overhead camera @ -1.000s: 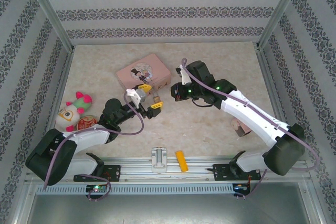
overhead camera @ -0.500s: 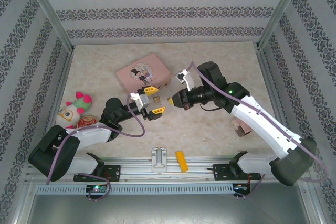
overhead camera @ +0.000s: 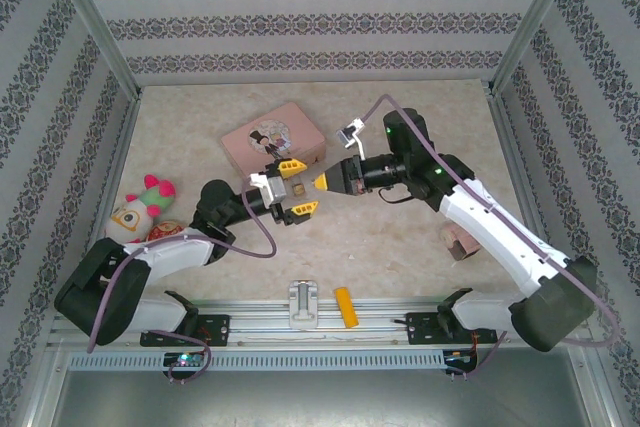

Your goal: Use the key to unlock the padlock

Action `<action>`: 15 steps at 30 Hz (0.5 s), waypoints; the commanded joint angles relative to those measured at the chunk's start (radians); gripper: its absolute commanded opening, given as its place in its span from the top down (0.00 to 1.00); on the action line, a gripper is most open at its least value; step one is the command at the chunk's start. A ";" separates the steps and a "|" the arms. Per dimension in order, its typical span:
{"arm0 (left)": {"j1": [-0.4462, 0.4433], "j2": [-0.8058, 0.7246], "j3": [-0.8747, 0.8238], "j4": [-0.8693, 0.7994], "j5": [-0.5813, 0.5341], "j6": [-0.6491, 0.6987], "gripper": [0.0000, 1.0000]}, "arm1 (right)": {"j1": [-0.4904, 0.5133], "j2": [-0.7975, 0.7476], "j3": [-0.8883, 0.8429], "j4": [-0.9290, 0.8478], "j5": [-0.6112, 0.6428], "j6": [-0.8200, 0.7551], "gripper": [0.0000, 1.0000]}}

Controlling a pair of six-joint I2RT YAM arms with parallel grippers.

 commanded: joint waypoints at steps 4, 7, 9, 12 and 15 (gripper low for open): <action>-0.013 0.059 0.036 0.188 0.040 -0.082 0.22 | -0.006 0.011 0.062 0.035 -0.084 0.218 1.00; -0.012 0.087 0.052 0.228 0.053 -0.114 0.28 | -0.011 0.017 0.060 0.015 -0.081 0.210 1.00; -0.012 0.095 0.063 0.230 0.063 -0.122 0.30 | -0.014 0.016 0.050 0.015 -0.076 0.208 1.00; -0.012 0.094 0.076 0.228 0.070 -0.129 0.39 | -0.022 0.015 0.039 0.016 -0.074 0.200 1.00; -0.013 0.086 0.089 0.206 0.085 -0.126 0.47 | -0.026 0.019 0.033 0.015 -0.076 0.196 1.00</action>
